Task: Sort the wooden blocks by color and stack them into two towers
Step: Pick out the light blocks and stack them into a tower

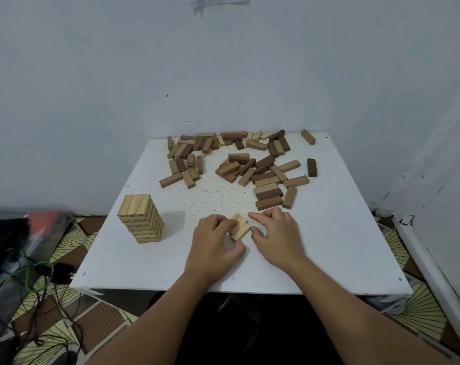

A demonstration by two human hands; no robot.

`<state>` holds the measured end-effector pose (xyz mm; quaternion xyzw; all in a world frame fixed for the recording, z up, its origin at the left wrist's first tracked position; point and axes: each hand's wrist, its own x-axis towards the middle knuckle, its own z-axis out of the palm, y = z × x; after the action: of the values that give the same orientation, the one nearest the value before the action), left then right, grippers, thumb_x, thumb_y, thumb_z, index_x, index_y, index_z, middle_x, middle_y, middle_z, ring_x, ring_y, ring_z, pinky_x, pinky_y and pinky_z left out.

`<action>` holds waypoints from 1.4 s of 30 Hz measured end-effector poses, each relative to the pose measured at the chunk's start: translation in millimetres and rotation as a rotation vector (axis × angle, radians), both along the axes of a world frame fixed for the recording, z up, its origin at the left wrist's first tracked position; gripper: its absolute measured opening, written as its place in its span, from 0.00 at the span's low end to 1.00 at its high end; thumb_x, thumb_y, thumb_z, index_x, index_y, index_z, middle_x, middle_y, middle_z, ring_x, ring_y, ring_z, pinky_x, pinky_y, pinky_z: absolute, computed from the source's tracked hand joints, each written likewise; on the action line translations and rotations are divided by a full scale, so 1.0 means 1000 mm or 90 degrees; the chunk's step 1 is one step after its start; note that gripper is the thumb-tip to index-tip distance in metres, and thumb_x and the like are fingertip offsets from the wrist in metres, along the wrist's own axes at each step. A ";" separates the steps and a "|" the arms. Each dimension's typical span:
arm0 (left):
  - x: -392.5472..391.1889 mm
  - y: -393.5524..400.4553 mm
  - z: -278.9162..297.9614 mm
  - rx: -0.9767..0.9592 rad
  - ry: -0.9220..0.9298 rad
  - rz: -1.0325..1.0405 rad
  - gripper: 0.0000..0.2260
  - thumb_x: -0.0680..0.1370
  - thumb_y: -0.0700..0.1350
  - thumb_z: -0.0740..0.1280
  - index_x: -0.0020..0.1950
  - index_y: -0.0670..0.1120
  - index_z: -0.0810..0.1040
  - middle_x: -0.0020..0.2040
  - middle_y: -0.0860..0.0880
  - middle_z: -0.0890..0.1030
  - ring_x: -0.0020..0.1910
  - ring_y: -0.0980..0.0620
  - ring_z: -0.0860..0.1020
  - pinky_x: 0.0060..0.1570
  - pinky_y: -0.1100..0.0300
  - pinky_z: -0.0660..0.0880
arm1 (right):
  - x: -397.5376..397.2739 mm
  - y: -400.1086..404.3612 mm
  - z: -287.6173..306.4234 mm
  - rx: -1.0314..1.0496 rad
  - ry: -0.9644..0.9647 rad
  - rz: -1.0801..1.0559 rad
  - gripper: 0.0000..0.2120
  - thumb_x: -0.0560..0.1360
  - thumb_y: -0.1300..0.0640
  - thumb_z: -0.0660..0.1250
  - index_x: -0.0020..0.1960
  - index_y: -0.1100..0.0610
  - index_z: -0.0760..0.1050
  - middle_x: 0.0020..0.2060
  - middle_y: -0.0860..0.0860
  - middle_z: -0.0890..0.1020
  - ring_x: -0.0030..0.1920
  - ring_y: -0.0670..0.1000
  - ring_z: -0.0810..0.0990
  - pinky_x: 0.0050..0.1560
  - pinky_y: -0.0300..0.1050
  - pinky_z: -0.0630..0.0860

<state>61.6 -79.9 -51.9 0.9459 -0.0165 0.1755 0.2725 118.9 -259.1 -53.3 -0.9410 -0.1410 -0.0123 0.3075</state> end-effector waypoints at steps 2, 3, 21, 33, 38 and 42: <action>0.003 0.002 -0.003 0.000 -0.007 0.034 0.20 0.71 0.53 0.69 0.62 0.52 0.83 0.61 0.55 0.77 0.63 0.50 0.71 0.63 0.49 0.71 | -0.001 0.000 0.000 0.008 -0.004 0.000 0.18 0.80 0.48 0.64 0.69 0.38 0.76 0.57 0.42 0.71 0.60 0.48 0.69 0.70 0.47 0.62; 0.004 0.002 -0.004 -0.012 -0.005 0.059 0.20 0.71 0.52 0.69 0.63 0.54 0.82 0.63 0.54 0.76 0.66 0.50 0.69 0.65 0.50 0.67 | -0.001 0.000 0.000 0.018 -0.007 -0.003 0.17 0.80 0.48 0.64 0.67 0.38 0.78 0.55 0.41 0.70 0.59 0.47 0.68 0.70 0.47 0.63; 0.006 0.007 0.001 -0.097 0.059 0.101 0.19 0.74 0.50 0.73 0.64 0.52 0.81 0.57 0.57 0.81 0.58 0.53 0.73 0.61 0.54 0.71 | -0.003 -0.001 0.002 0.041 -0.021 0.017 0.11 0.79 0.41 0.68 0.61 0.39 0.81 0.53 0.41 0.70 0.56 0.45 0.66 0.65 0.44 0.64; 0.003 0.005 0.007 -0.116 0.051 0.117 0.20 0.74 0.51 0.74 0.65 0.51 0.81 0.59 0.58 0.81 0.60 0.55 0.72 0.62 0.54 0.71 | -0.002 0.000 0.003 0.023 -0.014 0.012 0.13 0.79 0.38 0.67 0.62 0.38 0.80 0.53 0.40 0.70 0.58 0.47 0.68 0.64 0.44 0.64; 0.004 0.007 0.008 -0.112 0.071 0.106 0.22 0.73 0.55 0.72 0.66 0.53 0.81 0.62 0.59 0.81 0.64 0.54 0.74 0.66 0.51 0.72 | -0.001 0.000 0.004 0.010 -0.006 0.010 0.14 0.79 0.37 0.66 0.63 0.37 0.80 0.53 0.40 0.70 0.59 0.47 0.68 0.63 0.43 0.62; 0.005 0.007 0.008 -0.113 0.077 0.104 0.23 0.72 0.55 0.71 0.67 0.53 0.81 0.61 0.59 0.82 0.64 0.54 0.75 0.65 0.51 0.73 | -0.001 0.000 0.005 0.007 -0.005 0.010 0.14 0.79 0.37 0.66 0.63 0.37 0.80 0.54 0.40 0.70 0.60 0.47 0.68 0.64 0.44 0.63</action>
<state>66.6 -72.8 -44.2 0.9252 0.0929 0.1403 0.3402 117.8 -259.2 -47.9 -0.9380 -0.1496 -0.0144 0.3123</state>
